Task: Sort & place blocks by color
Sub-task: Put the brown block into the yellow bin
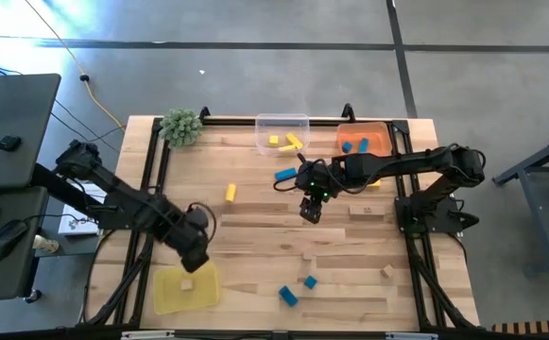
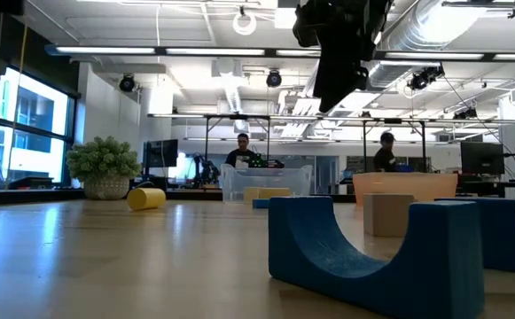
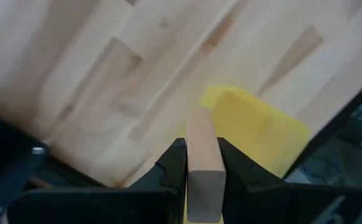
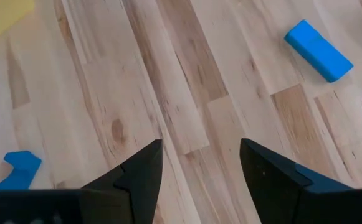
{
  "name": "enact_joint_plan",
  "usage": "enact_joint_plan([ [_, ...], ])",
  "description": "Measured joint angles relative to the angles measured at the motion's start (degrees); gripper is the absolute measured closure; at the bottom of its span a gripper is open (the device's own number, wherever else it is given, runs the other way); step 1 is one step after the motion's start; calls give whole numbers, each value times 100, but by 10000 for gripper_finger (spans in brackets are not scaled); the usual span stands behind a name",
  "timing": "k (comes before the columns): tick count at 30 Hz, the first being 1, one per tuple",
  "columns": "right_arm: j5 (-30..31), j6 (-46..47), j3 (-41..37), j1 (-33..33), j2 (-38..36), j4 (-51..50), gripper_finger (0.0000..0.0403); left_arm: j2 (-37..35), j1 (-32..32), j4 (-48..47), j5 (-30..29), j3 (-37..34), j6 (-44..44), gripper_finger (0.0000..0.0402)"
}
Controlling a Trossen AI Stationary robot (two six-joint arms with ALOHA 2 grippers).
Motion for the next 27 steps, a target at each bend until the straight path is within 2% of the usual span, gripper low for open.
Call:
enact_joint_plan([
  [14,75,-16,0,138,2,2,201,11,-1162,1838,221,-1131,-1022,365],
  [19,217,-19,0,177,2,1,201,11,-1311,2408,331,-1488,-1293,364],
  [27,217,-15,0,177,2,0,201,11,-1377,2511,514,-1794,-1320,364],
])
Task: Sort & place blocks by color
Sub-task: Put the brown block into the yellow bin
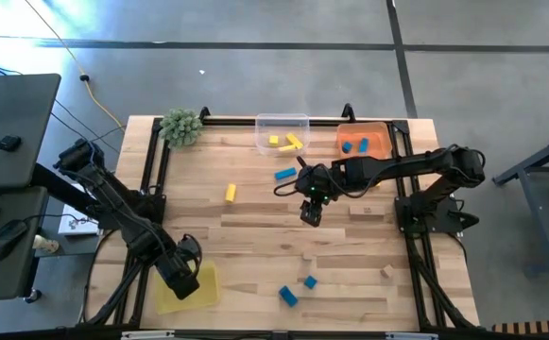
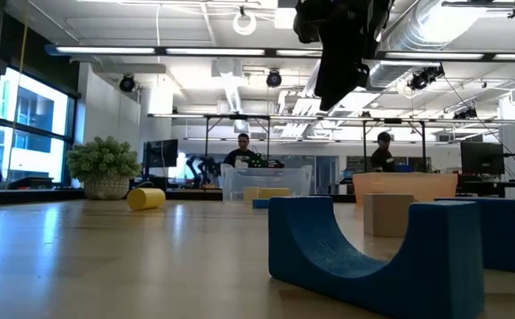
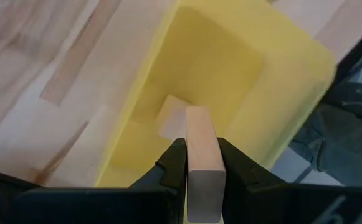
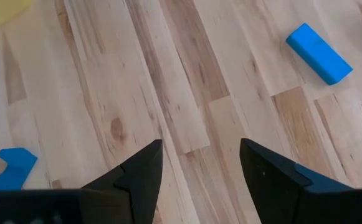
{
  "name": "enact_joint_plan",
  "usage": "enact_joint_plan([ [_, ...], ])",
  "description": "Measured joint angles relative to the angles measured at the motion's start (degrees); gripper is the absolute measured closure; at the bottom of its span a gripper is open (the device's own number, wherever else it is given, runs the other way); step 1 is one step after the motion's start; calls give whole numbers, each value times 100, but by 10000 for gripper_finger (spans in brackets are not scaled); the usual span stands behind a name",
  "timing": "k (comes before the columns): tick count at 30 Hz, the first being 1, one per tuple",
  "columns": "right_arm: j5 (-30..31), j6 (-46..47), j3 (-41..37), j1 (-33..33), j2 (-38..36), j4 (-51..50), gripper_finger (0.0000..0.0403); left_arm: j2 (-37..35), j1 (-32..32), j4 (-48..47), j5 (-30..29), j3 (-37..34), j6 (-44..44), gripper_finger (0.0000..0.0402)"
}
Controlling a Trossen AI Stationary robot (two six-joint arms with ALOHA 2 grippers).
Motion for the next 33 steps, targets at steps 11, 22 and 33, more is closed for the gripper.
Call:
enact_joint_plan([
  [11,-155,277,0,1,0,-1,201,0,1,323,115,-351,139,356],
  [22,-397,435,0,27,0,-2,201,0,7,612,256,-543,95,326],
  [33,-584,1170,-2,735,2,-232,201,0,7,676,622,-543,48,274],
])
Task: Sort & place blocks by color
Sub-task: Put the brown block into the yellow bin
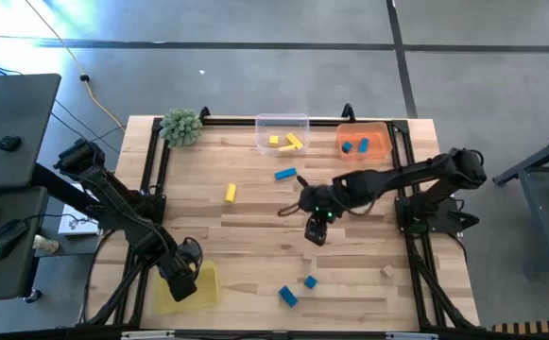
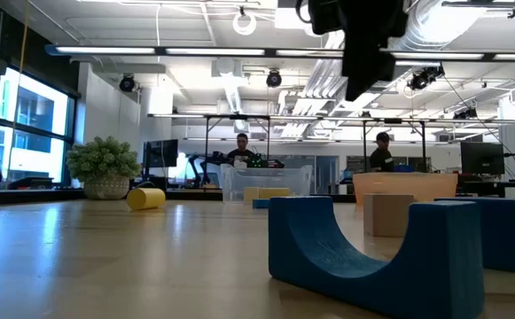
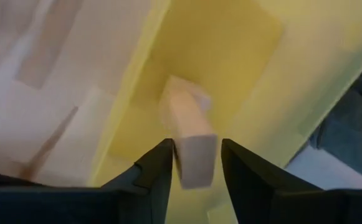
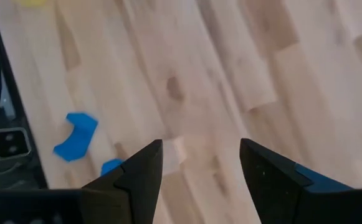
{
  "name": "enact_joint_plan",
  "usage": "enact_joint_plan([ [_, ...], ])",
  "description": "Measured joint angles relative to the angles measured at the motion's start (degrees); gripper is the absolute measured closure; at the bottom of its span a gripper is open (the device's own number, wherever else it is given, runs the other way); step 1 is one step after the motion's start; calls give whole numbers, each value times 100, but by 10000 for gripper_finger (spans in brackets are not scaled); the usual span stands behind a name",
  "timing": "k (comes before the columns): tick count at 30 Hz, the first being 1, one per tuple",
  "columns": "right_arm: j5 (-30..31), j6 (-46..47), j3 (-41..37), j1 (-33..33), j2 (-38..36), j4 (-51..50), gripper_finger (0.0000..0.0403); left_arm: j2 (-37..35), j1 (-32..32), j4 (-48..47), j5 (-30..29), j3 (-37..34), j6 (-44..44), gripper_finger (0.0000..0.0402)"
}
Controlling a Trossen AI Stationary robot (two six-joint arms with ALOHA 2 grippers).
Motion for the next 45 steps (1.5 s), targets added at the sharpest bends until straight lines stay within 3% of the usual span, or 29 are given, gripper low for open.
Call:
enact_joint_plan([
  [5,106,307,1,414,0,-97,201,0,-41,350,444,0,0,273],
  [15,511,639,0,875,0,-189,201,0,-290,1092,432,42,-434,273],
  [27,632,1042,0,1037,0,-224,201,-2,-328,703,-1361,579,-56,273],
  [34,632,1096,0,1037,0,-218,201,126,-194,-280,-1174,555,-42,273],
  [39,629,1190,0,1037,0,-220,201,262,-238,-212,-671,557,-40,273],
  [45,629,1190,0,1037,0,-223,201,289,-418,-197,-633,555,-192,273],
])
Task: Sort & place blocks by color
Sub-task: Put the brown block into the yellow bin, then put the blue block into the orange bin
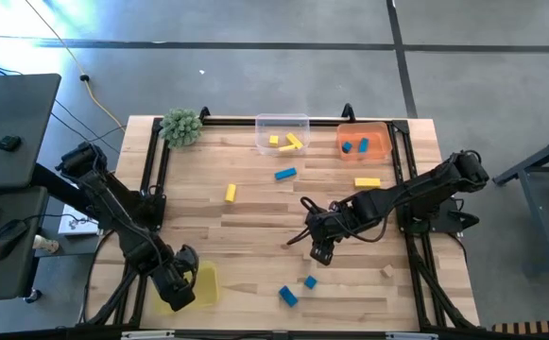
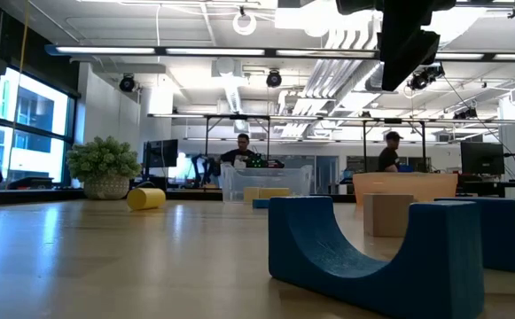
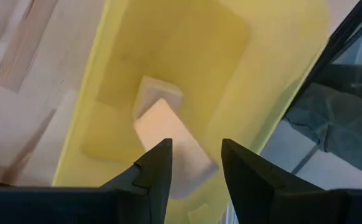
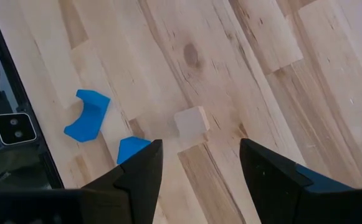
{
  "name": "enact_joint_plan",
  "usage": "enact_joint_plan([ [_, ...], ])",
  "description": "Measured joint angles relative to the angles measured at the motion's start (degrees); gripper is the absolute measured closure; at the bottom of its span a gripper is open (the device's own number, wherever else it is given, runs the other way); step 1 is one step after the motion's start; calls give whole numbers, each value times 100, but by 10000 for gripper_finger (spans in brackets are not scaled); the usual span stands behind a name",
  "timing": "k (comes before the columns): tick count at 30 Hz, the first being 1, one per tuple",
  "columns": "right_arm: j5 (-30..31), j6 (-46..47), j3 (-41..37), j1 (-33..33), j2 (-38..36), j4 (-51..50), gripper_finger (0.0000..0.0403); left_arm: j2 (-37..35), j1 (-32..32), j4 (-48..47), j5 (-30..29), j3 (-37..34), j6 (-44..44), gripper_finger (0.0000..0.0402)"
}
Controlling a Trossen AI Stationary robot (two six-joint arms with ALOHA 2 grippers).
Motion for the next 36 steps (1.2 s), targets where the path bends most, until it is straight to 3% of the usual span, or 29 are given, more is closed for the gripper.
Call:
enact_joint_plan([
  [7,168,-2,0,0,0,-4,201,-2,-224,255,-68,0,-332,273],
  [16,-230,426,0,190,1,-15,201,-2,-102,253,-826,1,-216,273],
  [28,-164,1296,0,660,2,105,201,-318,689,240,-1029,2,1437,273],
  [36,451,1613,0,963,3,764,201,-766,1427,209,-1029,2,2629,273],
])
